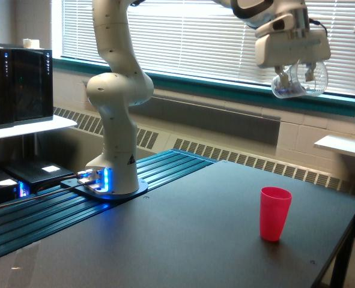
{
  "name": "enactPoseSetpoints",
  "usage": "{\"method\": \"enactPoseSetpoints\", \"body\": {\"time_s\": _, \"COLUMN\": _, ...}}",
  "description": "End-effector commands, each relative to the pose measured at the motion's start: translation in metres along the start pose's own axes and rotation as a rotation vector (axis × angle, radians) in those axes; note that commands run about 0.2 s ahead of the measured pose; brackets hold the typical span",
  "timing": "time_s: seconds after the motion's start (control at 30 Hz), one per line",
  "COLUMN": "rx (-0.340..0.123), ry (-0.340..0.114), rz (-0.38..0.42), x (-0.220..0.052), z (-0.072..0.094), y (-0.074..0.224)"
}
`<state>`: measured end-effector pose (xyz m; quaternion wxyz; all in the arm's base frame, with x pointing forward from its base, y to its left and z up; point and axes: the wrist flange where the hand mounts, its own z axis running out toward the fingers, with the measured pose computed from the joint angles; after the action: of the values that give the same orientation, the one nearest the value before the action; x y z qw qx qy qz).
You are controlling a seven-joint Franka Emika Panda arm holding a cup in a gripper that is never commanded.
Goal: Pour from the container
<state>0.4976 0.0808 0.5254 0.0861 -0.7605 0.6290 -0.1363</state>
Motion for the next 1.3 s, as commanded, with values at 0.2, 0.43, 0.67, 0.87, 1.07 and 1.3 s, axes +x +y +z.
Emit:
{"method": "enactPoseSetpoints", "body": {"time_s": 0.2, "rx": -0.026, "ry": -0.077, "rz": 0.183, "x": -0.018, "z": 0.016, "y": 0.013}}
{"method": "enactPoseSetpoints", "body": {"time_s": 0.43, "rx": -0.082, "ry": -0.106, "rz": 0.279, "x": -0.017, "z": 0.030, "y": 0.026}}
{"method": "enactPoseSetpoints", "body": {"time_s": 0.67, "rx": -0.126, "ry": -0.117, "rz": 0.363, "x": -0.014, "z": 0.042, "y": 0.036}}
{"method": "enactPoseSetpoints", "body": {"time_s": 0.87, "rx": -0.144, "ry": -0.082, "rz": 0.388, "x": -0.013, "z": 0.050, "y": 0.042}}
{"method": "enactPoseSetpoints", "body": {"time_s": 1.07, "rx": -0.177, "ry": -0.075, "rz": 0.447, "x": -0.012, "z": 0.066, "y": 0.053}}
{"method": "enactPoseSetpoints", "body": {"time_s": 1.3, "rx": -0.199, "ry": -0.095, "rz": 0.529, "x": -0.016, "z": 0.078, "y": 0.059}}
